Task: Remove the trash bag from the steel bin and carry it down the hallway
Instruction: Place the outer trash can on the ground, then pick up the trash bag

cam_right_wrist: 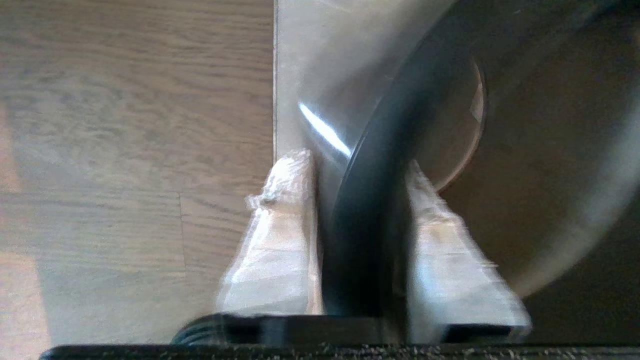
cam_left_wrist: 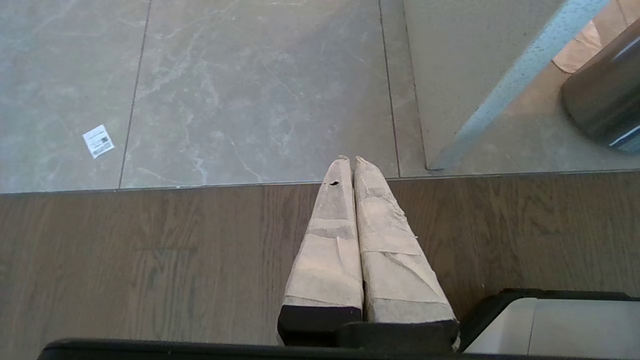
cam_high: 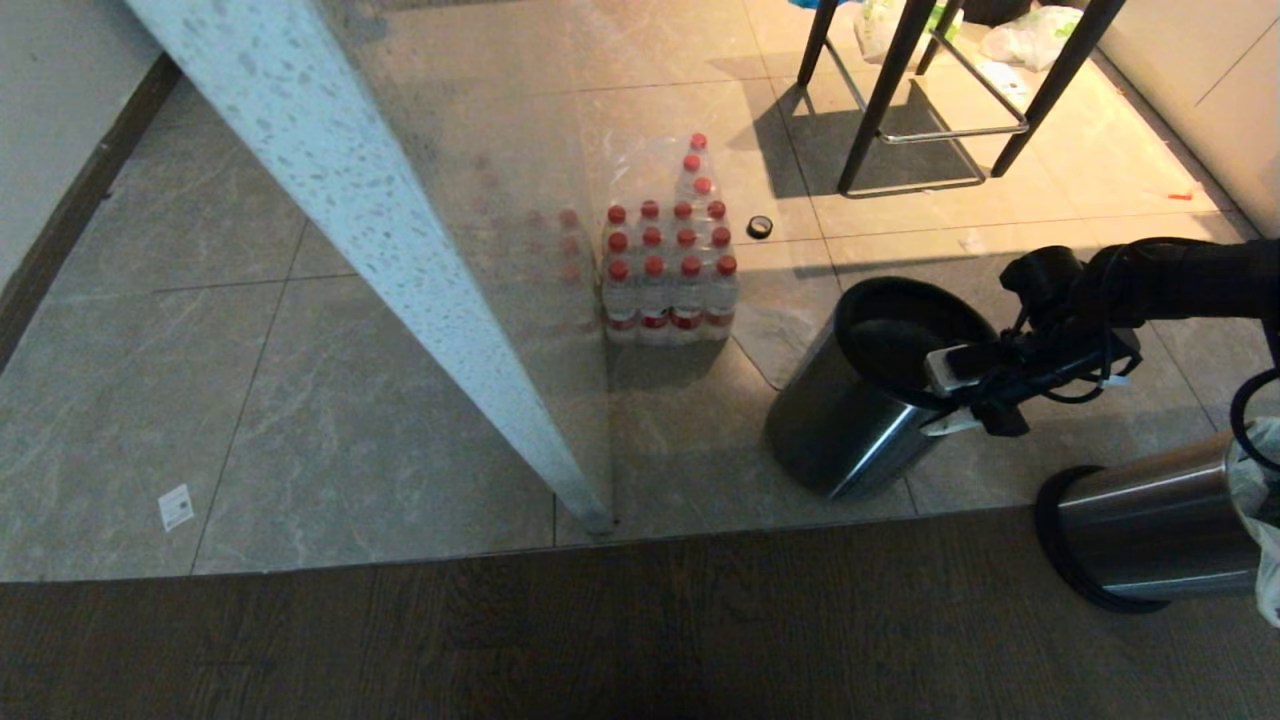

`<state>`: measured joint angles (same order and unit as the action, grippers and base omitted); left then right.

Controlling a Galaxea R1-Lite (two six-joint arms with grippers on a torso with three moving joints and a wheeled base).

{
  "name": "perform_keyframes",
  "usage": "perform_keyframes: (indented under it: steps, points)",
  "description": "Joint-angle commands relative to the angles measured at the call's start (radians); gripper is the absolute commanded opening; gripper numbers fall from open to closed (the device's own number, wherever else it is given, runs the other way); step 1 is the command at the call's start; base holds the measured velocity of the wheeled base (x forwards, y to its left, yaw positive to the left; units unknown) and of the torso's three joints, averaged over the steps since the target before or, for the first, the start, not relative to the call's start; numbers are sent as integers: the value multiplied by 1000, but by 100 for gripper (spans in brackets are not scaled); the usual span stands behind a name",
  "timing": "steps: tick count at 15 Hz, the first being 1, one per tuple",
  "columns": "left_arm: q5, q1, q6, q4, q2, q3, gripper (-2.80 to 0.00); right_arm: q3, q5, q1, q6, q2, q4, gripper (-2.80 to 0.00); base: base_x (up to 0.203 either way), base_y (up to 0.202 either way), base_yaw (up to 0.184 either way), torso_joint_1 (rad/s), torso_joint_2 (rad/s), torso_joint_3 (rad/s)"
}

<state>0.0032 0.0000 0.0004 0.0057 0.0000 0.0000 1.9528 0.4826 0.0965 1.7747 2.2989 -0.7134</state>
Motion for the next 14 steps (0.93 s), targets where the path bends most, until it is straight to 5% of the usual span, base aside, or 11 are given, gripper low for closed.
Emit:
perform_keyframes:
  steps: [1, 5, 8, 10, 11, 12, 14]
  points:
    - [0, 0, 0, 0, 0, 0, -280, 0, -4, 4, 6, 15, -7, 0, 0, 0, 0, 0, 0, 0]
    - [0, 0, 0, 0, 0, 0, -280, 1, 18, 19, 4, 22, 16, 0, 0, 0, 0, 0, 0, 0]
    - [1, 0, 0, 0, 0, 0, -280, -11, 10, 108, -22, -86, -57, 0, 0, 0, 0, 0, 0, 0]
    - [1, 0, 0, 0, 0, 0, -280, -13, 23, 159, -217, -149, -155, 0, 0, 0, 0, 0, 0, 0]
    - [0, 0, 0, 0, 0, 0, -280, -13, 34, 184, -322, -177, -170, -207, 0, 0, 0, 0, 0, 0]
    - [1, 0, 0, 0, 0, 0, -280, -13, 39, 218, -409, -209, -170, -280, 0, 0, 0, 0, 0, 0]
    - [0, 0, 0, 0, 0, 0, -280, -46, 37, 289, -484, -269, -167, -280, 0, 0, 0, 0, 0, 0]
